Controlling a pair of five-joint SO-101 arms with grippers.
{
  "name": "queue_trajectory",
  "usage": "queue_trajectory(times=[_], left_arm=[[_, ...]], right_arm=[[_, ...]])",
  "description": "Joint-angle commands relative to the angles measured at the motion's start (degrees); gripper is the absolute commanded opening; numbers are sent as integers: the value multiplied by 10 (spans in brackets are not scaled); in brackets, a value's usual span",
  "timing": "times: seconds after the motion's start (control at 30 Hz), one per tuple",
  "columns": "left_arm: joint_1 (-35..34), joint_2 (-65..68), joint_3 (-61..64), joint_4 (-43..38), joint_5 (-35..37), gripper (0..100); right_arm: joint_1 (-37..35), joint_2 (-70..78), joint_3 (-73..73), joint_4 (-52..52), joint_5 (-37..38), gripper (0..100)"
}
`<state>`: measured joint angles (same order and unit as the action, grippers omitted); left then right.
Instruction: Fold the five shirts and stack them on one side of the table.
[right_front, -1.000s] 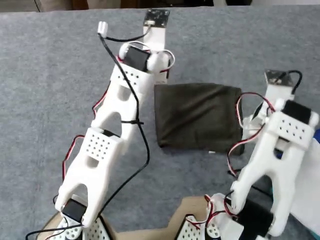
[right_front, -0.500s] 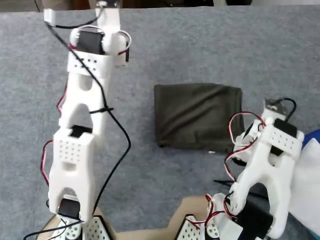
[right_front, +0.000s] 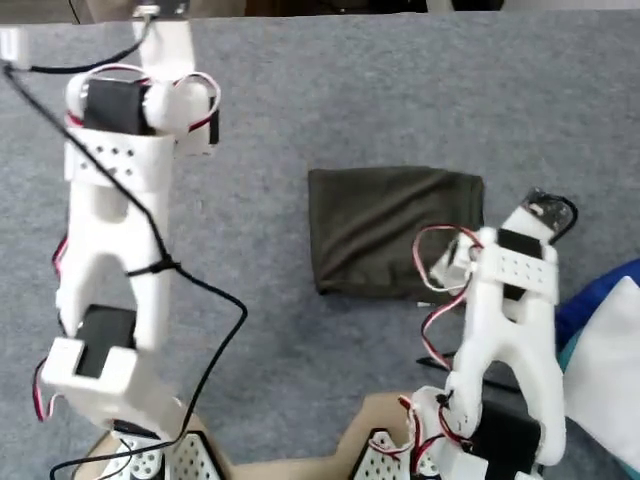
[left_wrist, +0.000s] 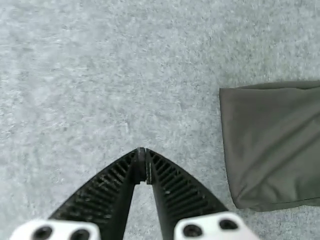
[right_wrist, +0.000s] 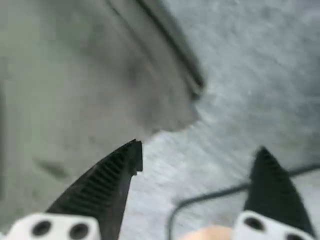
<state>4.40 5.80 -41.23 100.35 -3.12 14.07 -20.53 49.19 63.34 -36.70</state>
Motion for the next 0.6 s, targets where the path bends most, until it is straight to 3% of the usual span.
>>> queue_trajectory(times=[0.0, 0.23, 0.4, 0.57], left_arm=[[-10, -58, 21, 5, -1, 19], [-10, -96, 60, 5, 10, 19], [-11, -102, 61, 5, 11, 19], [-11, -101, 61, 5, 11, 19]], right_arm=[[-31, -17, 1, -48, -51, 376], [-44, 0, 7, -138, -116, 376], [-34, 96, 8, -142, -118, 376], [-29, 194, -22, -217, -118, 375]])
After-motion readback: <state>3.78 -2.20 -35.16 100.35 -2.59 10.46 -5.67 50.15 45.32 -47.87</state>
